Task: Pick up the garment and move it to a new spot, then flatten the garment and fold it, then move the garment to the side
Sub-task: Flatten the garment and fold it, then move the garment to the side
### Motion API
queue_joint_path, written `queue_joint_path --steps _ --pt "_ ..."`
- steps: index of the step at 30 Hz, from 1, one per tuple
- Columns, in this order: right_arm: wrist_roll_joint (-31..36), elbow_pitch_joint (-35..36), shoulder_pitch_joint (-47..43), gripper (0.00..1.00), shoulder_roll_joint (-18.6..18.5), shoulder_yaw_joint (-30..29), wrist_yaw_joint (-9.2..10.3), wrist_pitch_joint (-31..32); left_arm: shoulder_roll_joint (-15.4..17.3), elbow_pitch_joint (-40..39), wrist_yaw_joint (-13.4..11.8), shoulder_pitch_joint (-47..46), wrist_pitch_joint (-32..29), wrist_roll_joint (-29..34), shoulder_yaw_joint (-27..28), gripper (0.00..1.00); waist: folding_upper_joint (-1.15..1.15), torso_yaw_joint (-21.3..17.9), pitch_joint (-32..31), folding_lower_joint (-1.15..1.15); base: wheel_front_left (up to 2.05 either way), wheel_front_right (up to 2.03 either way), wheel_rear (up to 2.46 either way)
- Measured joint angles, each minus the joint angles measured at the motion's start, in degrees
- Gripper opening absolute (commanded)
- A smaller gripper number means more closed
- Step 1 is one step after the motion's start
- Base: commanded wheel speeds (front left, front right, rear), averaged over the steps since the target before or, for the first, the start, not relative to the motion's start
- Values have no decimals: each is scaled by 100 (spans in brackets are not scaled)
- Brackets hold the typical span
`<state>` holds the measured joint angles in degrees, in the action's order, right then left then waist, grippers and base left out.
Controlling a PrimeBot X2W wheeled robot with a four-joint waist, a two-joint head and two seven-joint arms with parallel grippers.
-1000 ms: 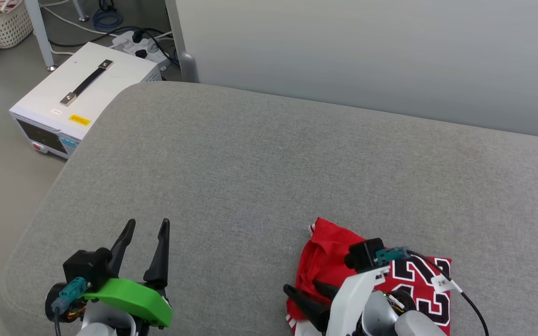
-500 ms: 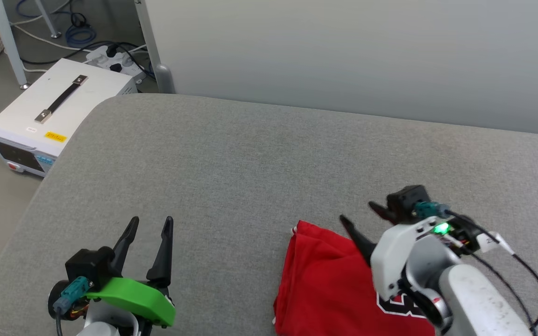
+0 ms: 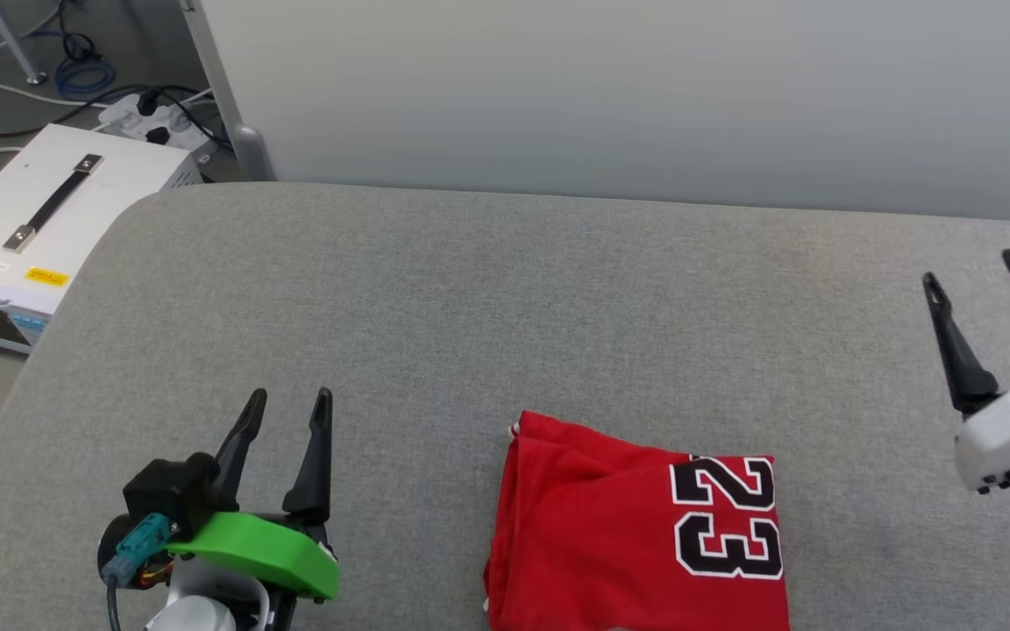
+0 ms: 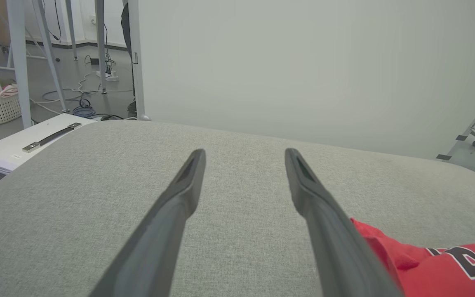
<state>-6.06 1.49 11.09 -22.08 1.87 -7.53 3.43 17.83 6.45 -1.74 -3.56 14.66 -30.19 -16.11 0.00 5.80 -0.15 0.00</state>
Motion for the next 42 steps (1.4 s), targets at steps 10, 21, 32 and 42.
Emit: queue_joint_path --steps 10,21,32,42 --pt "-40 833 -1235 100 815 -906 0 -799 -368 -205 182 83 0 398 267 100 0 -98 92 0 0 0 0" --pt "36 922 -1640 100 1310 -1004 0 -984 -742 -365 479 293 0 916 688 100 0 -74 42 0 0 0 0" --pt "-3 958 -1661 100 1290 -822 1 -658 -950 -314 713 296 0 1195 849 100 0 29 105 0 0 0 0" --pt "-682 597 -1794 100 1159 -164 1 1005 -1076 -223 815 281 0 1316 905 100 0 224 328 0 0 0 0"
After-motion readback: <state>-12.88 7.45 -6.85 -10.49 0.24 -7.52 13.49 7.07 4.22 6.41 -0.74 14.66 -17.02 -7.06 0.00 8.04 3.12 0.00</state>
